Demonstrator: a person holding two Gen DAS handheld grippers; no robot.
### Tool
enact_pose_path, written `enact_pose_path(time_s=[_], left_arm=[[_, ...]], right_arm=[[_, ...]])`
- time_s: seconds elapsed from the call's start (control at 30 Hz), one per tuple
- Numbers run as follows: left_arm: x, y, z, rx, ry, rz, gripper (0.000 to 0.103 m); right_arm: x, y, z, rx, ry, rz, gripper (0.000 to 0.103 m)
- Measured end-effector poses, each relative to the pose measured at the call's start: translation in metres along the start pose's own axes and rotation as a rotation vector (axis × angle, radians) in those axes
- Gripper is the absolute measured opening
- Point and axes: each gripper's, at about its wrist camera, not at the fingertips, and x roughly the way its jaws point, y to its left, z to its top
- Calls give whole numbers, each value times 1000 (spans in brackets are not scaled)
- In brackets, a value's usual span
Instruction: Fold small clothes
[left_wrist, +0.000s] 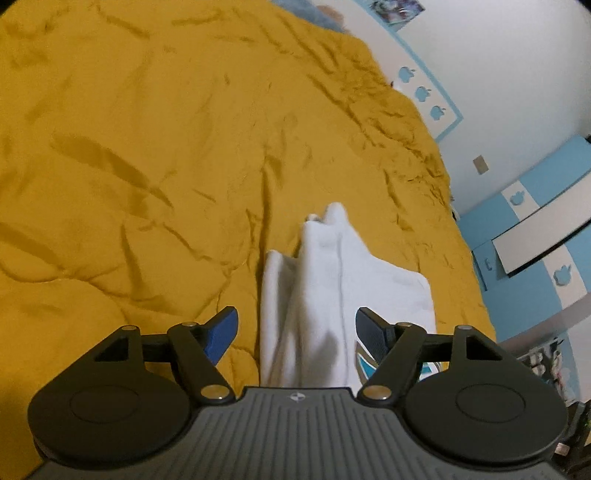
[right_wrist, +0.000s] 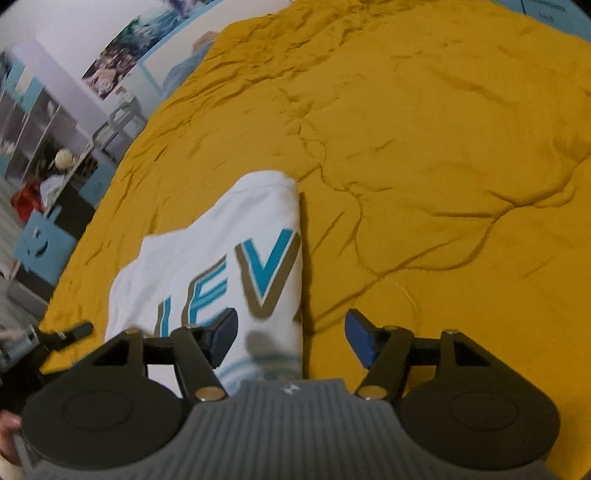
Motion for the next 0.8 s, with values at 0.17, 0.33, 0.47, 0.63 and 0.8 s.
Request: enact_pose_path(time_s=[0.17, 0.33, 0.47, 0.63, 0.8], left_arm=[[28, 15, 5, -65, 40, -69, 84], [40, 23, 7, -60, 34, -122, 57], [33, 19, 5, -24, 11, -136, 34], [16, -5, 1, 110, -37, -92, 32], [5, -34, -9, 258, -59, 24, 25]], right_arm=[[27, -12, 15, 73, 4, 58, 61], [51, -26, 25, 154, 15, 95, 61], [62, -30, 30, 168, 14, 124, 61], [70, -29, 33, 164, 13, 134, 61], [70, -31, 32, 149, 14, 135, 61]])
